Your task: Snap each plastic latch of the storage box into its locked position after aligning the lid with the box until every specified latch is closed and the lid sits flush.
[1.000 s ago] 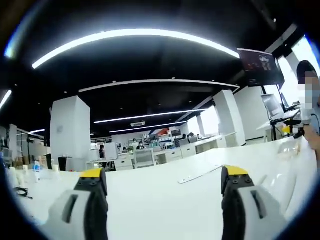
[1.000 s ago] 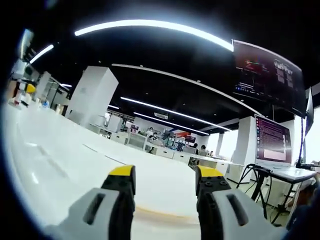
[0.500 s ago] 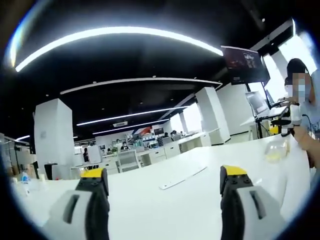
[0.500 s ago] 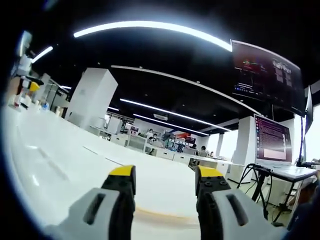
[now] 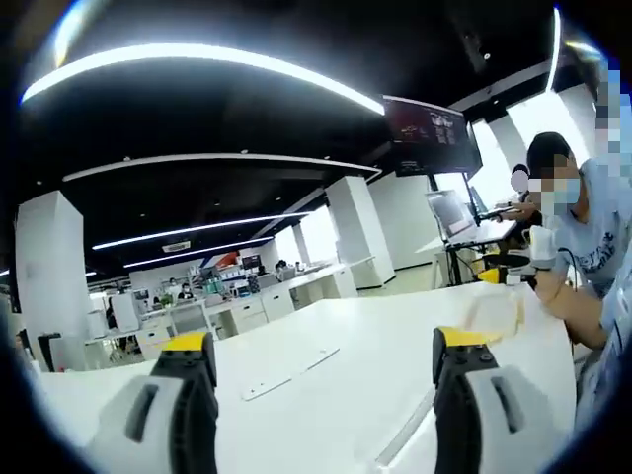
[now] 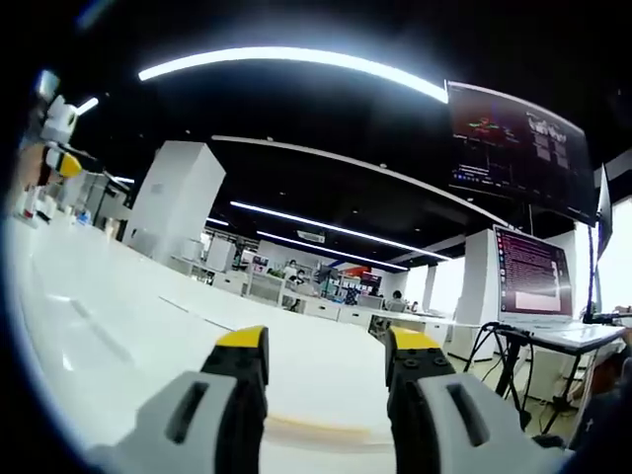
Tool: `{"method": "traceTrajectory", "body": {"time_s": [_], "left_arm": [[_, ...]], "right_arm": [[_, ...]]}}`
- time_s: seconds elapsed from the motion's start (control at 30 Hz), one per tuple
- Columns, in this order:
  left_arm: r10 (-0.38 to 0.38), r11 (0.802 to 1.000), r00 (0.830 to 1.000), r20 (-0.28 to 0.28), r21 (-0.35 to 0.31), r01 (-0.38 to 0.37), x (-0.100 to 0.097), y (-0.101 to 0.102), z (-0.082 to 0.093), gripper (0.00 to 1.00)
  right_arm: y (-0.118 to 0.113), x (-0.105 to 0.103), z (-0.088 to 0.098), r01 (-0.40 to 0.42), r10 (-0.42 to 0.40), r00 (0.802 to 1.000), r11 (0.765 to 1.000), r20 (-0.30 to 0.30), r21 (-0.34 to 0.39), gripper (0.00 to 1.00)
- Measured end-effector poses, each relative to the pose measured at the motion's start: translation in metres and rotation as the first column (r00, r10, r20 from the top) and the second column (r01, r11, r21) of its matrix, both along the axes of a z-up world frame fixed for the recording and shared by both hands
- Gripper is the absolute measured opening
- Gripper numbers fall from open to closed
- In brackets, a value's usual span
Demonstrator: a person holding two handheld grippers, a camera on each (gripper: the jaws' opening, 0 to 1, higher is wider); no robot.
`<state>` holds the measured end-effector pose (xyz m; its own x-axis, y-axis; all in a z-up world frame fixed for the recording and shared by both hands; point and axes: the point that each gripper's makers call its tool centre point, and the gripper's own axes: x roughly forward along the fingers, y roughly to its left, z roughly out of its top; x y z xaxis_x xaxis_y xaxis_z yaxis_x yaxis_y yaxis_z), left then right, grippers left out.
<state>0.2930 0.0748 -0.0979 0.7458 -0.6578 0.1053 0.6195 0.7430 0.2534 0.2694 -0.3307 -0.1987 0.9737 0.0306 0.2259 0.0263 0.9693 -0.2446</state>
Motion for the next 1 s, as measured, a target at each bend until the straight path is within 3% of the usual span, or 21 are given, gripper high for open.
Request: {"method": "traceTrajectory", "body": {"time_s": [0.13,0.37,0.63,0.83,1.0], "left_arm": [[-0.071,0.997,0.997,-0.027,0.020,0.071,0.000,-0.028,-0.001,0.90],[-0.150,0.978,0.986,-0.075,0.132,0.159,-0.003,-0.086,-0.018,0.89],[-0.226,0.957,0.970,-0.094,0.166,0.239,-0.004,-0.136,-0.027,0.89],[-0.298,0.922,0.946,-0.127,0.217,0.320,-0.011,-0.180,-0.041,0.89],[-0.347,0.881,0.920,-0.184,0.272,0.387,-0.015,-0.215,-0.064,0.88]], "right_arm": [[-0.001,0.000,-0.001,0.007,-0.007,1.000,1.000,-0.003,0.003,0.47],[-0.002,0.000,0.000,0.017,-0.017,1.000,1.000,0.000,0.002,0.47],[-0.007,-0.001,0.001,0.047,-0.047,0.999,0.999,0.007,-0.004,0.46],[-0.008,-0.002,0.003,0.055,-0.055,0.998,0.998,0.016,-0.010,0.45],[-0.009,-0.002,0.002,0.062,-0.062,0.998,0.998,0.015,-0.006,0.45]]}}
